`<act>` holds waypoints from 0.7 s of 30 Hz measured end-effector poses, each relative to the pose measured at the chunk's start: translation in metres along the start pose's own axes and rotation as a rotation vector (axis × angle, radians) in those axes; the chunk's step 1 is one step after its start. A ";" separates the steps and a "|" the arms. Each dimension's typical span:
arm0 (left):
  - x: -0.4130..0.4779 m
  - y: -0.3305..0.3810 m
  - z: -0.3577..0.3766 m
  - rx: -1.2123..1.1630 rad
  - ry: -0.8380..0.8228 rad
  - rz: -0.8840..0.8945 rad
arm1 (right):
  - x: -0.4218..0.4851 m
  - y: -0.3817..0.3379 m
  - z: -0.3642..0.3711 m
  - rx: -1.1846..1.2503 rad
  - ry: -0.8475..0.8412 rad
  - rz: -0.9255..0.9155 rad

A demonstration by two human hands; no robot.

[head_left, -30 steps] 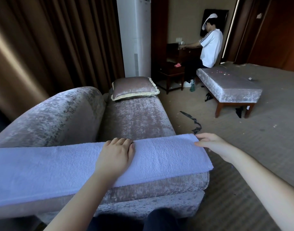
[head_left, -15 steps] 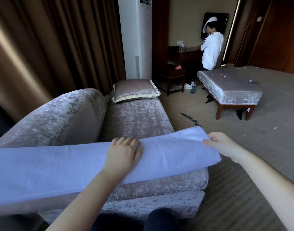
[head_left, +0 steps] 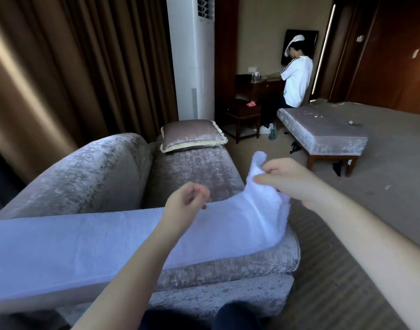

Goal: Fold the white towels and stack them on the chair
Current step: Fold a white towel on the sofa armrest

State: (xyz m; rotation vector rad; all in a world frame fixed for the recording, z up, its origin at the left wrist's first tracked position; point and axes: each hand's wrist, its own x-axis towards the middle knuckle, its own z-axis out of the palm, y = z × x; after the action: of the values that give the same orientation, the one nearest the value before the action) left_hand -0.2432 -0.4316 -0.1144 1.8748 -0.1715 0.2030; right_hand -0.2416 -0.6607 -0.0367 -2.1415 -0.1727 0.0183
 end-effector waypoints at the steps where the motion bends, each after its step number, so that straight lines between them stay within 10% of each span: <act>1: -0.001 0.016 -0.008 -0.174 -0.014 -0.091 | 0.000 -0.019 0.018 -0.027 -0.021 -0.056; 11: -0.020 0.027 -0.101 -0.001 0.077 -0.248 | -0.010 -0.056 0.144 -0.054 -0.260 -0.286; 15: -0.026 0.013 -0.118 -0.068 0.173 -0.305 | -0.039 -0.001 0.169 -0.511 0.312 -0.563; 21: -0.026 0.008 -0.120 -0.210 0.170 -0.309 | -0.044 0.051 0.175 -0.497 0.558 -0.424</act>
State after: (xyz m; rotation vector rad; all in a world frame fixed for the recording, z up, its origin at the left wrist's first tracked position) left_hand -0.2769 -0.3191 -0.0766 1.6408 0.2058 0.1257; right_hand -0.2928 -0.5480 -0.1776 -2.4572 -0.3204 -0.9437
